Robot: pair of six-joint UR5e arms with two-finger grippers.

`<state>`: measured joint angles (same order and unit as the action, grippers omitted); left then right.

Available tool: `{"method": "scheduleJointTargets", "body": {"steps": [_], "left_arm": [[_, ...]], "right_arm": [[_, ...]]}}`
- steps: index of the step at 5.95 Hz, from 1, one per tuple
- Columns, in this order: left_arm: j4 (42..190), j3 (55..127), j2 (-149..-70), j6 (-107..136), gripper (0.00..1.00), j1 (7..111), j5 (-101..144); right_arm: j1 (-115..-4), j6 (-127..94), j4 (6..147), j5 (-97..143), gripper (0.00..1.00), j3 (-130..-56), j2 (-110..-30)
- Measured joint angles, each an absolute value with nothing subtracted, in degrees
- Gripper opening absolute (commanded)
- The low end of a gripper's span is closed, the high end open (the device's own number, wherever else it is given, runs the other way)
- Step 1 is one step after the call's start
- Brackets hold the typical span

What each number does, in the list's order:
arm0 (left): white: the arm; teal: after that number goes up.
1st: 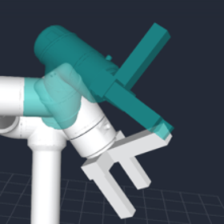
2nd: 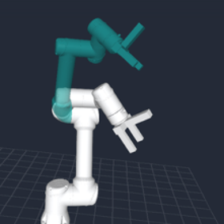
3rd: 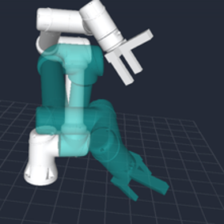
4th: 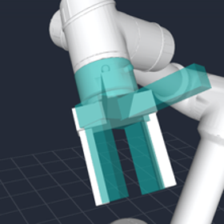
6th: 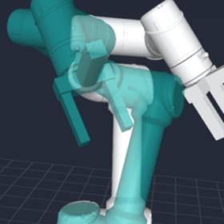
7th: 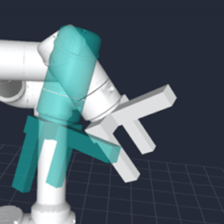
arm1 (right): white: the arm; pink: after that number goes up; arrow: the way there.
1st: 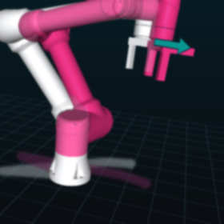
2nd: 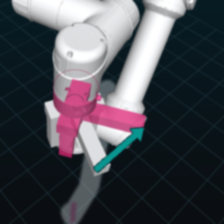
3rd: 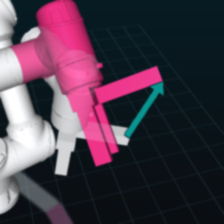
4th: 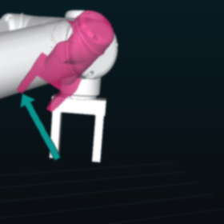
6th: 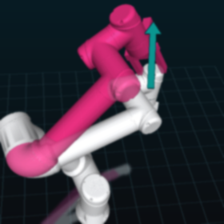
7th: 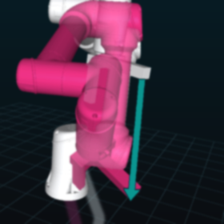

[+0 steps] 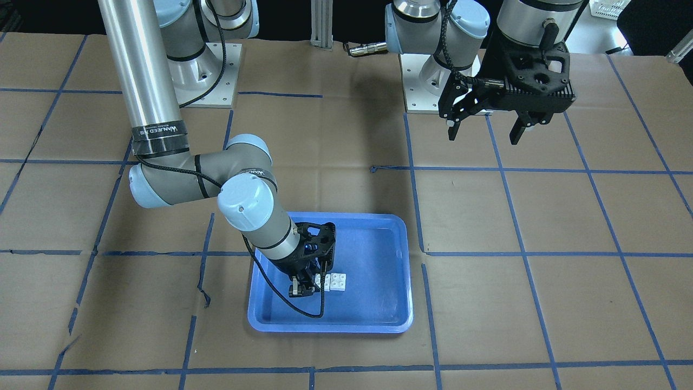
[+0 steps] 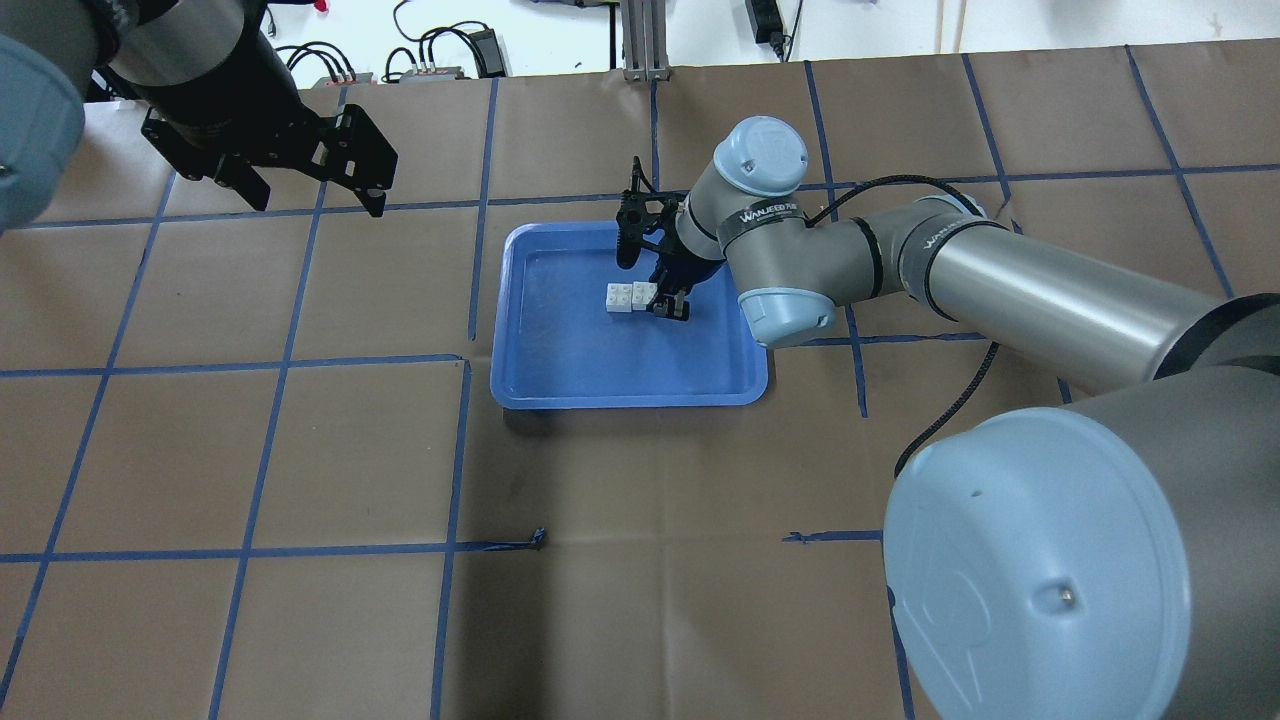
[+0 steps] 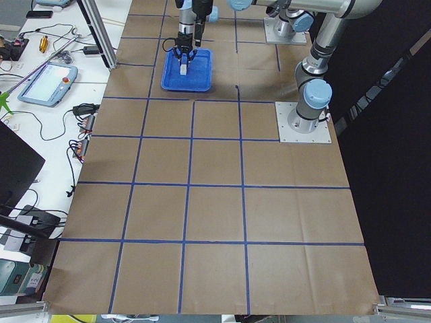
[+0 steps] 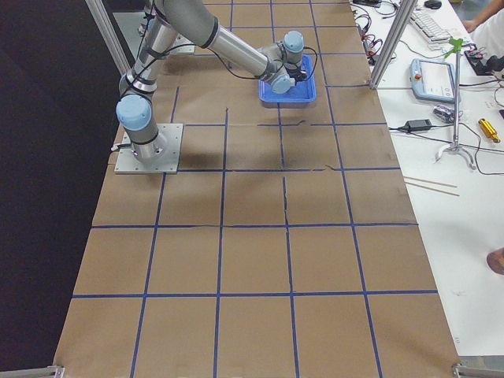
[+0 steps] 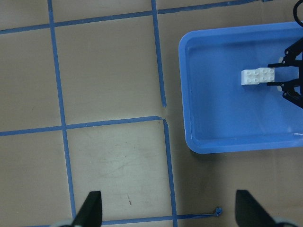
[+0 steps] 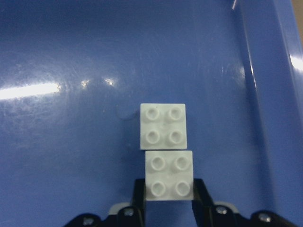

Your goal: Assemble white blocks and place on blue tray

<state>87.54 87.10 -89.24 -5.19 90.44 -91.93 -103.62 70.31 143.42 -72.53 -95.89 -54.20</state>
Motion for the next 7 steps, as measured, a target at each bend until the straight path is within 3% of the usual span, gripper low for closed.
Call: {"method": "scheduleJointTargets", "body": {"steps": [3, 5, 6, 7], "left_arm": [[87.5, 87.1, -89.2, -5.2, 0.99, 90.4, -91.9], [87.5, 87.1, -89.2, -5.2, 0.99, 90.4, -91.9], [87.5, 87.1, -89.2, -5.2, 0.99, 90.4, -91.9], [87.5, 87.1, -89.2, -5.2, 0.99, 90.4, -91.9]], "right_arm": [[-103.6, 70.3, 143.4, -72.6, 0.36, -95.9, -54.2], [-103.6, 70.3, 143.8, -72.3, 0.93, -95.9, -54.1], [-103.6, 70.3, 143.9, -72.0, 1.00, -95.9, -54.0], [-103.6, 70.3, 143.9, -71.8, 1.00, -95.9, -54.0]]}}
